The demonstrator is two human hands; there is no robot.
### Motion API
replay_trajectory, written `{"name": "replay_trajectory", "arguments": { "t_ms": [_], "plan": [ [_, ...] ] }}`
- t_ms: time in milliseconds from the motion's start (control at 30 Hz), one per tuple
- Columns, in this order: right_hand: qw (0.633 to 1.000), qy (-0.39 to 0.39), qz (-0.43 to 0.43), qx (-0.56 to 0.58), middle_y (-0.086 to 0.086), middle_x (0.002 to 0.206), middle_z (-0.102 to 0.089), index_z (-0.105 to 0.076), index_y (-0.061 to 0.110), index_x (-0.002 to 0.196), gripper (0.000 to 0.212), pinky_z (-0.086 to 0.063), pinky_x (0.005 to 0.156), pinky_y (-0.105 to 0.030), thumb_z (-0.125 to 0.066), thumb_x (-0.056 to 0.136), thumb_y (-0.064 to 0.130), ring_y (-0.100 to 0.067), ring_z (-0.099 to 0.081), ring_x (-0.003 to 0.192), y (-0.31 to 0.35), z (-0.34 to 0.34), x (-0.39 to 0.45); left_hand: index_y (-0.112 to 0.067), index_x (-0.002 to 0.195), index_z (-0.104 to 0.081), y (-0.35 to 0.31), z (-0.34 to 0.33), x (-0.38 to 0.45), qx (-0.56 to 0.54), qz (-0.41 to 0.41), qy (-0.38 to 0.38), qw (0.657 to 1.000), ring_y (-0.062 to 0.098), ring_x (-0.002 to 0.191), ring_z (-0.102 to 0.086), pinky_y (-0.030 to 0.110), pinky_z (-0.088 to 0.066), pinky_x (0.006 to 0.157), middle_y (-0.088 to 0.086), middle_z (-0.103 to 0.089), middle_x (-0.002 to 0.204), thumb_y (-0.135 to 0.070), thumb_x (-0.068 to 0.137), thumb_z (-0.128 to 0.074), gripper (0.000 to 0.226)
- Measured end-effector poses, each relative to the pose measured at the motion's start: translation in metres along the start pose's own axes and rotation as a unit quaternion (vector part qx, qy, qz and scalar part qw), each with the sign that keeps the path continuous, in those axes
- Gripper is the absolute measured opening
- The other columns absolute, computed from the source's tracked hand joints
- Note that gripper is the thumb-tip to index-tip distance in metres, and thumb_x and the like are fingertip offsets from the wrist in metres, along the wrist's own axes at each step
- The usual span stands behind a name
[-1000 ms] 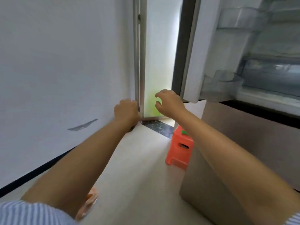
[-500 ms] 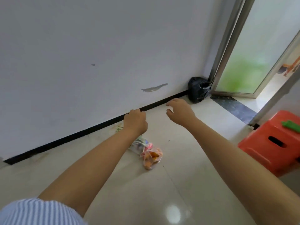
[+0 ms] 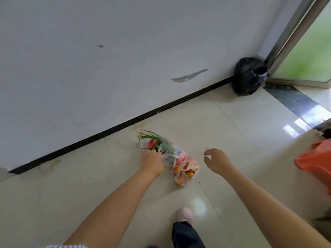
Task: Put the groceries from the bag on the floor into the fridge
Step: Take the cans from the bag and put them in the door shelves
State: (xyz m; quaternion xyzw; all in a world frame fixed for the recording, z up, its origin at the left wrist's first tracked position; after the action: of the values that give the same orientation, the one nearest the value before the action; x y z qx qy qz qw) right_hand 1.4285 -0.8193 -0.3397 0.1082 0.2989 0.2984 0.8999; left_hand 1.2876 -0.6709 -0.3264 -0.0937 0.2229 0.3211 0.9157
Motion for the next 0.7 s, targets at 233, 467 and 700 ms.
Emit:
{"name": "replay_trajectory", "arguments": {
  "t_ms": [233,467,700],
  "plan": [
    [0.997,0.075,-0.019,0.01,-0.013,0.123,-0.061,-0.062,0.006,0.116,0.032,-0.044,0.097,-0.033,-0.044,0.091,0.015,-0.028,-0.054,0.116,0.052,-0.042,0.087,-0.005,0.118,-0.054,0.068,-0.007,0.08,-0.002,0.02,0.07,0.997,0.028,0.119,-0.048,0.036,-0.044,0.093,0.012,-0.054,0.126,-0.014,0.095,-0.04,0.029],
    [0.994,0.088,-0.066,0.015,-0.006,0.102,-0.068,-0.069,0.015,0.097,0.031,-0.048,0.088,-0.035,-0.043,0.086,0.027,-0.03,-0.059,0.105,0.084,-0.103,0.174,-0.005,0.118,-0.053,0.143,-0.021,0.178,0.016,-0.018,0.109,0.994,0.028,0.117,-0.049,0.035,-0.044,0.093,0.012,-0.054,0.126,-0.012,0.095,-0.039,0.028],
    [0.988,0.061,-0.123,0.066,-0.012,0.109,-0.068,-0.067,0.005,0.103,0.026,-0.045,0.086,-0.03,-0.047,0.089,0.012,-0.029,-0.06,0.104,0.146,-0.158,0.23,-0.005,0.121,-0.052,0.212,-0.032,0.276,0.042,-0.095,0.13,0.986,0.028,0.118,-0.048,0.035,-0.043,0.094,0.012,-0.054,0.127,-0.013,0.096,-0.037,0.03]
  ]
}}
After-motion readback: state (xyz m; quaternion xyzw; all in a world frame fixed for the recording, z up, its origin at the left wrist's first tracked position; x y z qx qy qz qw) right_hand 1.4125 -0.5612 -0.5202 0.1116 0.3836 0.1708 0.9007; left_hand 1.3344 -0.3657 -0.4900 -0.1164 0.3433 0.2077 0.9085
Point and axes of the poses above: each hand's wrist, its own x-axis towards the middle knuckle, its own z-axis out of the back of the hand, y = z × x, the point moved 5 cm from there along x, towards the middle knuckle
